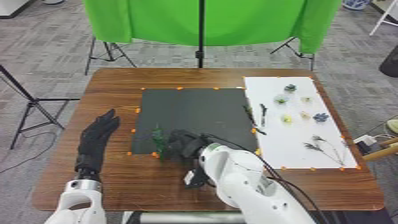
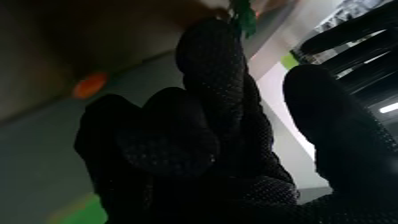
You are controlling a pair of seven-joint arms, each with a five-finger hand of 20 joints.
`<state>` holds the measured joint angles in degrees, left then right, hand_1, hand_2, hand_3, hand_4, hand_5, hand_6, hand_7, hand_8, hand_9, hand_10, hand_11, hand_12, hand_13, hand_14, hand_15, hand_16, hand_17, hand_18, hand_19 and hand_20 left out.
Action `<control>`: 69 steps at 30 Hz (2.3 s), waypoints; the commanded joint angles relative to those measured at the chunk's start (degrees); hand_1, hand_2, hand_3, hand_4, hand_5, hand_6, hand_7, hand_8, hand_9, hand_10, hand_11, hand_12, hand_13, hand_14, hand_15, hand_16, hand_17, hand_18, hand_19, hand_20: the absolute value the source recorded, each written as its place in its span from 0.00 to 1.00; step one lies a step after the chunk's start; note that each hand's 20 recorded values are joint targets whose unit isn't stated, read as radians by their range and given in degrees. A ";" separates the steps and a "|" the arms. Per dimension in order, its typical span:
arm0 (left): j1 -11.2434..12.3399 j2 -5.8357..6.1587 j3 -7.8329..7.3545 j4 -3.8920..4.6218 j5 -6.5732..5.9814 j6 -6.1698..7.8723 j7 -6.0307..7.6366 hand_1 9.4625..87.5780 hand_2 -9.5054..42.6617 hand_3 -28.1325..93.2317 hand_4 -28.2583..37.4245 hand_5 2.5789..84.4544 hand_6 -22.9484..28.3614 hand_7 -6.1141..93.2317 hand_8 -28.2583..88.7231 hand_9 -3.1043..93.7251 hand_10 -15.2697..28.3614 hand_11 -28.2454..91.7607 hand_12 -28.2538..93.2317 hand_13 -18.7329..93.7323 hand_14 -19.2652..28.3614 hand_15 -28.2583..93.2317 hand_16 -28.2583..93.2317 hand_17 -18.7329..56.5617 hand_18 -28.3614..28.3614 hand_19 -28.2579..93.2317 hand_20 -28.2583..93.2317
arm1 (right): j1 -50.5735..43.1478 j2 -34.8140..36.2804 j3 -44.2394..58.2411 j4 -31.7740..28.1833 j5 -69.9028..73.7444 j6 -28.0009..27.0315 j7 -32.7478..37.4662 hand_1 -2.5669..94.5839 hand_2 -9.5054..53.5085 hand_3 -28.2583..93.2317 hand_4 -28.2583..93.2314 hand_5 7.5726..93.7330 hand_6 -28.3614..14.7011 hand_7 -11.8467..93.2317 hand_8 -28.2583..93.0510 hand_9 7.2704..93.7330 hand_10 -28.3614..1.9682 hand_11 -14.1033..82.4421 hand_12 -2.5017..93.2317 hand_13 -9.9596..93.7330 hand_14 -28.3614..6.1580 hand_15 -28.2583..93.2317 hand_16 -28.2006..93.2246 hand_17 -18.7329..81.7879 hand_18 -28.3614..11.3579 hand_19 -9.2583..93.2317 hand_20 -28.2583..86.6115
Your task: Arrange flowers
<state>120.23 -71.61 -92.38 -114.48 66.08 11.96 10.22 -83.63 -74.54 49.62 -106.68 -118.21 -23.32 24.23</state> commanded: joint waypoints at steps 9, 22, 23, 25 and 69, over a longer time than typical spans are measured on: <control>0.85 -0.66 0.41 0.07 -0.25 -0.37 -0.40 0.10 0.31 0.74 0.00 0.47 0.55 0.10 0.19 0.47 0.62 0.31 0.31 0.44 0.69 0.30 0.26 0.30 0.71 0.24 0.38 | 2.51 -3.10 0.78 4.56 -3.70 2.42 0.53 0.25 0.36 0.82 0.36 0.72 0.53 0.24 0.17 0.91 0.41 0.61 0.32 1.00 0.67 0.73 0.49 0.87 0.38 1.00 0.77; 1.12 -1.28 -0.11 -0.30 0.04 -1.24 -0.44 0.10 0.30 0.74 0.00 0.47 0.54 0.10 0.19 0.47 0.62 0.31 0.32 0.44 0.69 0.30 0.26 0.30 0.71 0.24 0.39 | -4.21 8.98 13.24 -10.20 0.45 14.23 -3.31 0.27 0.28 0.78 0.27 0.72 0.55 0.26 0.18 0.87 0.36 0.51 0.32 0.96 0.63 0.71 0.49 0.81 0.34 1.00 0.74; 1.43 -1.29 -0.32 -0.46 -0.02 -1.09 -0.44 0.10 0.30 0.74 0.00 0.47 0.54 0.10 0.19 0.47 0.62 0.31 0.32 0.44 0.69 0.30 0.26 0.30 0.71 0.24 0.39 | -5.49 10.82 16.22 -11.80 -0.45 16.50 -3.70 0.28 0.26 0.78 0.25 0.71 0.56 0.26 0.18 0.85 0.36 0.48 0.31 0.94 0.61 0.71 0.49 0.80 0.33 1.00 0.73; 1.75 -1.27 -0.63 -0.60 -0.07 -0.91 -0.56 0.10 0.29 0.75 0.00 0.47 0.54 0.11 0.19 0.47 0.62 0.31 0.32 0.44 0.69 0.30 0.26 0.30 0.71 0.24 0.39 | -8.36 14.16 22.62 -14.18 -2.40 21.89 -3.48 0.33 0.17 0.75 0.20 0.69 0.56 0.27 0.18 0.80 0.35 0.42 0.31 0.90 0.56 0.71 0.49 0.76 0.31 1.00 0.72; 2.20 -1.08 -1.25 -1.23 0.81 -1.82 -3.25 0.15 0.24 0.76 0.01 0.48 0.53 0.12 0.19 0.48 0.62 0.33 0.33 0.46 0.70 0.31 0.27 0.29 0.71 0.25 0.39 | -32.67 19.16 50.87 -3.75 -18.47 17.43 -3.28 0.63 0.00 0.65 0.09 0.79 0.64 0.32 0.33 0.93 0.59 0.33 0.39 0.92 0.67 0.73 0.48 0.78 0.38 1.00 0.73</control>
<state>121.67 -72.48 -93.49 -115.51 66.62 10.45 7.70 -114.30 -55.48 102.61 -111.91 -134.55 -14.81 23.85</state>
